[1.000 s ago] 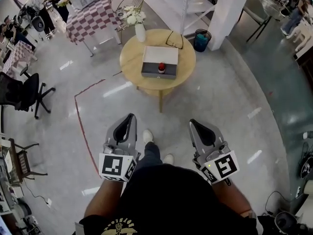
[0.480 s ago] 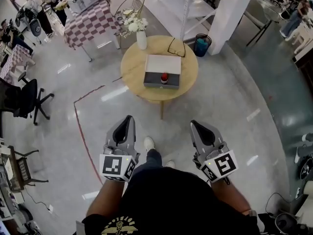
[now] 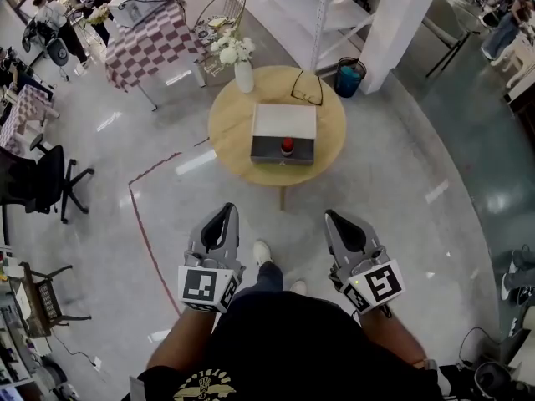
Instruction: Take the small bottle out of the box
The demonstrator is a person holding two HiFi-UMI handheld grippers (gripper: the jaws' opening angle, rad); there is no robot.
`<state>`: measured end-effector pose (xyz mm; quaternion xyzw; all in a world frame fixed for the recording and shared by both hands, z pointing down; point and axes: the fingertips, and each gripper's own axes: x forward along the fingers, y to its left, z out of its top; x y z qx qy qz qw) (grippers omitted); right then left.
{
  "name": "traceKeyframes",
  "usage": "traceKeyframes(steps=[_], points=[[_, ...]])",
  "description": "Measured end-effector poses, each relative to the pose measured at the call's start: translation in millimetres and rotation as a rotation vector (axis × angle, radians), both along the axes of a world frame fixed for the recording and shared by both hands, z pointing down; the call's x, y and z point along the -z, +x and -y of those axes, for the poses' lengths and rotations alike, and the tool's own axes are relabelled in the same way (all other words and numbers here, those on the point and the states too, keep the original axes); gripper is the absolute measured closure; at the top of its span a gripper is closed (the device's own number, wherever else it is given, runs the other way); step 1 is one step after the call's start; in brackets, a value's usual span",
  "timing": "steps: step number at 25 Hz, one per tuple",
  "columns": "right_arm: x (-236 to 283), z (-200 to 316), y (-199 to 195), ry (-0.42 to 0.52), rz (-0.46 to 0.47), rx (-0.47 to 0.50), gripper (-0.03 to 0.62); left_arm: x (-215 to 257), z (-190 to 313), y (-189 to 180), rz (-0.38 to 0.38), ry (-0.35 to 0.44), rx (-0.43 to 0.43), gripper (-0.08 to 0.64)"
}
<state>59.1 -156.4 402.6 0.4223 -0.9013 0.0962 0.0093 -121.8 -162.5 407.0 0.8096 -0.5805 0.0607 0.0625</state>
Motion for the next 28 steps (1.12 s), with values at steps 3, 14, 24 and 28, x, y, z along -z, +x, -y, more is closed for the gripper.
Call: traceKeyframes(steps=[3, 14, 24, 28], points=[[-2, 18, -9, -0.003, -0.004, 0.001, 0.584, -4, 18, -7, -0.001, -0.011, -0.003, 0.56], [12, 86, -45, 0.023, -0.045, -0.028, 0.584, -1, 84, -48, -0.023, 0.001, -0.033, 0.56], [33, 122, -94, 0.086, -0.106, -0.063, 0.584, 6, 136, -92, -0.082, 0.018, -0.065, 0.56], [19, 121, -93, 0.042, -0.125, -0.082, 0.584, 2, 139, -92, -0.09, 0.024, -0.086, 0.56]])
